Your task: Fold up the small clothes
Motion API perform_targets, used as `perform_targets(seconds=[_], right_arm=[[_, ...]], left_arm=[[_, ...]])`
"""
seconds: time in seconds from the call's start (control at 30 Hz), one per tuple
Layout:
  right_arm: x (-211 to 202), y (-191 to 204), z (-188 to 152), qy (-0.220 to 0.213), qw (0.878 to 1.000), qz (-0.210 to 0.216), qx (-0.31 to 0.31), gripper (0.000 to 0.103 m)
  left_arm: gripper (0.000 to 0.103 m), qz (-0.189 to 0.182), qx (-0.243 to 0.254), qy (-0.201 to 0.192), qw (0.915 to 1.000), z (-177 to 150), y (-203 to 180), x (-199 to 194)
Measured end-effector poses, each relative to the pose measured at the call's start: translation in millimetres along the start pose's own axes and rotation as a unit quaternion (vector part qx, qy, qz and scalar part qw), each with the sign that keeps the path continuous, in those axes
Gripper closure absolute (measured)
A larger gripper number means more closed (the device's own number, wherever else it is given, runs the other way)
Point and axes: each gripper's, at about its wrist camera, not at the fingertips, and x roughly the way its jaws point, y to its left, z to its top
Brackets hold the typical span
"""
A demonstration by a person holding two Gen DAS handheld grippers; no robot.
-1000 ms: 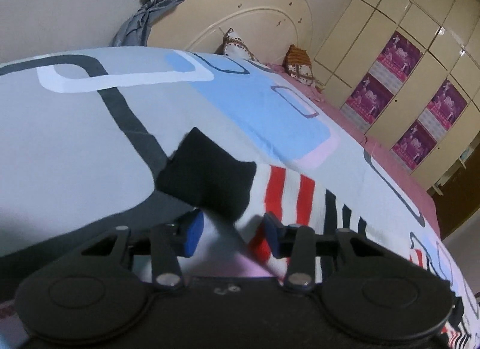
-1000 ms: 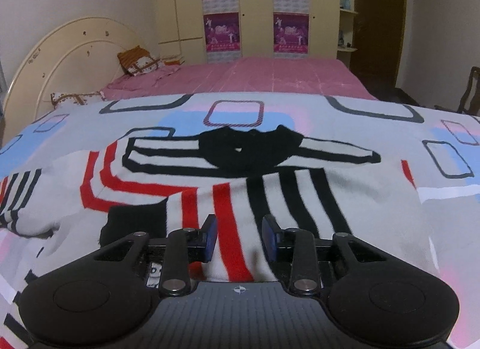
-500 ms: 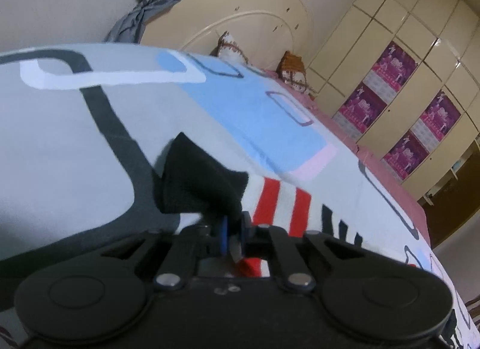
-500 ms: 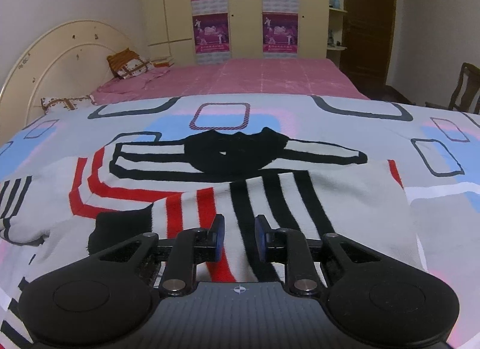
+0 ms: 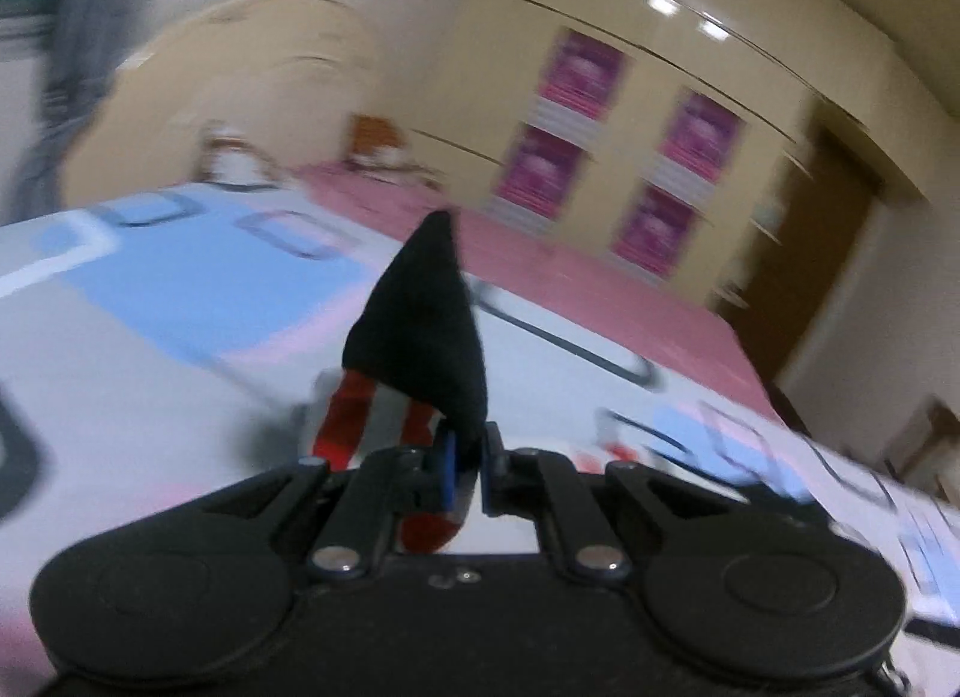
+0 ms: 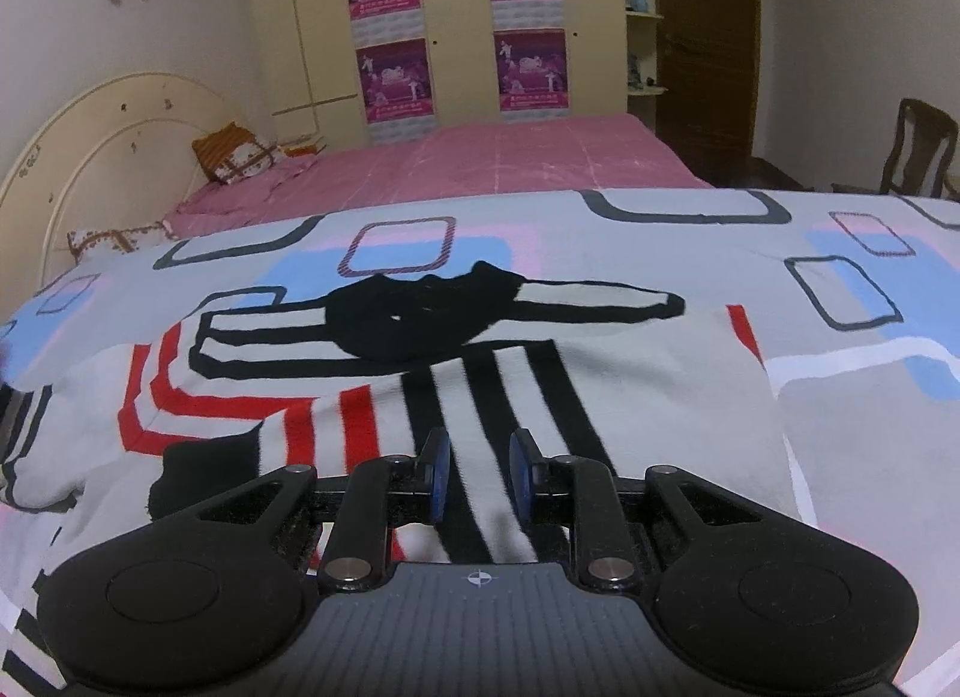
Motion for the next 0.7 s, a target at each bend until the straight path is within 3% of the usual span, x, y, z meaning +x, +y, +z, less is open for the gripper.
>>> perform_targets(seconds=[0.1,0.27,0.43,0.57,0.63,0.7], right_arm=[[-3,-10,-1,-0.001,1.0,0.002,0.01,0.081],[-10,-26,0,-0.004,1.0,0.007,0.025,0.081],[-18,-45,0,-0.007,0.999,0.01,0.04,0.081],[-24,-61,-2,0.0,0.998,0.026,0.06,0.081],[-28,-67,-2,-0.002,0.998,0.029,0.064,0.079],[-31,-69,-3,-0.004,0.998,0.018,0.062,0.036]], left_arm=[[0.096,-0.041,0.05,0.025,0.9975,-11,-50,11],[0.096,-0.091,0.128,0.07,0.9851,-38,-129,29],[0.096,-0.122,0.211,0.124,0.9617,-74,-202,49],[0.096,-0.128,0.249,0.171,0.9447,-109,-231,67],[0.09,-0.132,0.264,0.19,0.9364,-124,-240,74],[0.075,-0.141,0.272,0.181,0.9345,-130,-247,73]])
